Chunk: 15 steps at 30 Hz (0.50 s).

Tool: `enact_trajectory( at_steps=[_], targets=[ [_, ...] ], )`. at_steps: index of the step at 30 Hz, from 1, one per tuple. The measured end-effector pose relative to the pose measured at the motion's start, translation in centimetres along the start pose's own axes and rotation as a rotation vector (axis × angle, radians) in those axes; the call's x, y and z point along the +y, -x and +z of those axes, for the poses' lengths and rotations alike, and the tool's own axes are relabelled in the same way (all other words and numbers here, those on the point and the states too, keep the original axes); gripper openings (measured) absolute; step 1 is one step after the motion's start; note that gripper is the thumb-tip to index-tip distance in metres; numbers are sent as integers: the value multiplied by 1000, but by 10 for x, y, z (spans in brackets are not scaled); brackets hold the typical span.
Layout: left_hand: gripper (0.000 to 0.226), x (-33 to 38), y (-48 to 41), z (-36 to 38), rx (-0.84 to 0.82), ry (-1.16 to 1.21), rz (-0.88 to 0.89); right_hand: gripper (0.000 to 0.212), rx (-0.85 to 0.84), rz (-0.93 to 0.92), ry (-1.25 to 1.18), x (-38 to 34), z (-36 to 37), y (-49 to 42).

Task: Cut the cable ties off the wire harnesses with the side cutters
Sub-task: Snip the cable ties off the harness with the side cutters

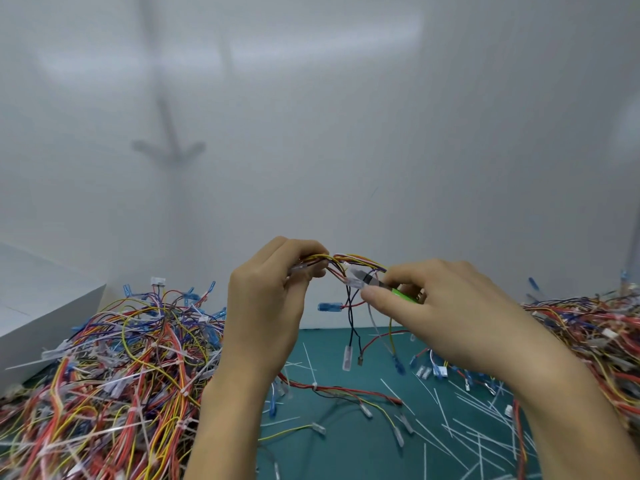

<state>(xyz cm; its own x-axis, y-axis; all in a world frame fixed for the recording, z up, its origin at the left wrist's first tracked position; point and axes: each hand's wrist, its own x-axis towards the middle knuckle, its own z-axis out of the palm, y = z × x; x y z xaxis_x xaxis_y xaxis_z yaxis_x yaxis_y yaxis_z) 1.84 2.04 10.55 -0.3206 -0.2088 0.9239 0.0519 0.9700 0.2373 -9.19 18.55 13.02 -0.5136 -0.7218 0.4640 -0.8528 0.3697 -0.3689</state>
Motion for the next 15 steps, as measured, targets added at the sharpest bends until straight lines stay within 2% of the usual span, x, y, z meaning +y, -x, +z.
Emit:
enact_trajectory(
  at_steps=[3, 7, 15],
  targets=[
    [19, -1, 0, -2, 7, 28, 4, 50, 55, -33, 74, 1, -1, 0],
    [16, -1, 0, -4, 21, 73, 4, 36, 136, -45, 129, 1, -2, 0],
    [15, 0, -2, -7, -9, 56, 31, 38, 205, -115, 227, -4, 3, 1]
  ],
)
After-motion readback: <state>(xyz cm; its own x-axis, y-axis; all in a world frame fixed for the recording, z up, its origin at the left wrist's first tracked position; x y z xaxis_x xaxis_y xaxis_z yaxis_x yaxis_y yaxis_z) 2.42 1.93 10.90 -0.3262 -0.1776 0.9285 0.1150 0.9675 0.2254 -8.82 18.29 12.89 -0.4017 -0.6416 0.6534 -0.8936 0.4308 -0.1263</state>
